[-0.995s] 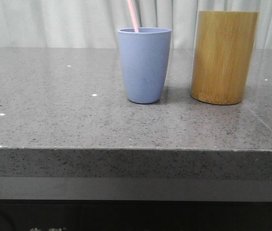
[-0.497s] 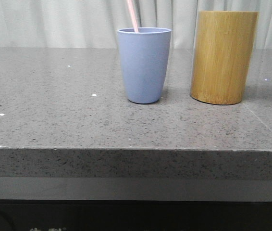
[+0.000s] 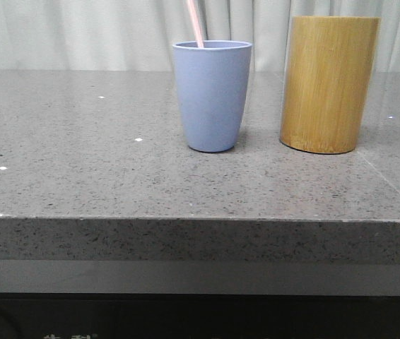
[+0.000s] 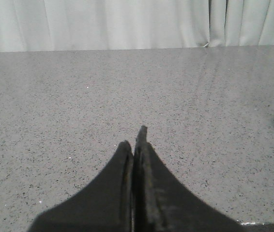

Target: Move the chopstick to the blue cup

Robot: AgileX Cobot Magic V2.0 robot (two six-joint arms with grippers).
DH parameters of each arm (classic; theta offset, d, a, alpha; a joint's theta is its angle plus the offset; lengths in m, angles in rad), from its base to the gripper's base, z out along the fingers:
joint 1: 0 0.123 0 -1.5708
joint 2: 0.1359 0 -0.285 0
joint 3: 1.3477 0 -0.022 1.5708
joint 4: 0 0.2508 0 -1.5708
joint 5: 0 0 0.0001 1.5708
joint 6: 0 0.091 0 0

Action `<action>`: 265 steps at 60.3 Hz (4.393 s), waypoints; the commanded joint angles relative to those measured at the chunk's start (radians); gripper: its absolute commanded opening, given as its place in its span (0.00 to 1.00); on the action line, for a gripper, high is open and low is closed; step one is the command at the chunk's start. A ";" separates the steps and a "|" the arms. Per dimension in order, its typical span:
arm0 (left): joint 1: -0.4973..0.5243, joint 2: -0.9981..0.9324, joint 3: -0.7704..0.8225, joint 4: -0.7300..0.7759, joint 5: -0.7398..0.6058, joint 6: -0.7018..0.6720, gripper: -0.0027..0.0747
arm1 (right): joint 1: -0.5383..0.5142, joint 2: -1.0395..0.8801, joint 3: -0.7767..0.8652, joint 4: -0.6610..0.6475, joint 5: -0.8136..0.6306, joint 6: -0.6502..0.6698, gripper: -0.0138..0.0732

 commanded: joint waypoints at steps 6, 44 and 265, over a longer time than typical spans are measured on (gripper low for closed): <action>0.004 0.012 -0.023 -0.007 -0.086 -0.009 0.01 | -0.007 -0.208 0.178 0.000 -0.169 -0.006 0.03; 0.004 0.012 -0.023 -0.007 -0.086 -0.009 0.01 | -0.007 -0.606 0.473 0.000 -0.224 -0.006 0.03; 0.059 -0.139 0.493 -0.011 -0.534 -0.009 0.01 | -0.040 -0.744 0.858 -0.013 -0.206 -0.006 0.03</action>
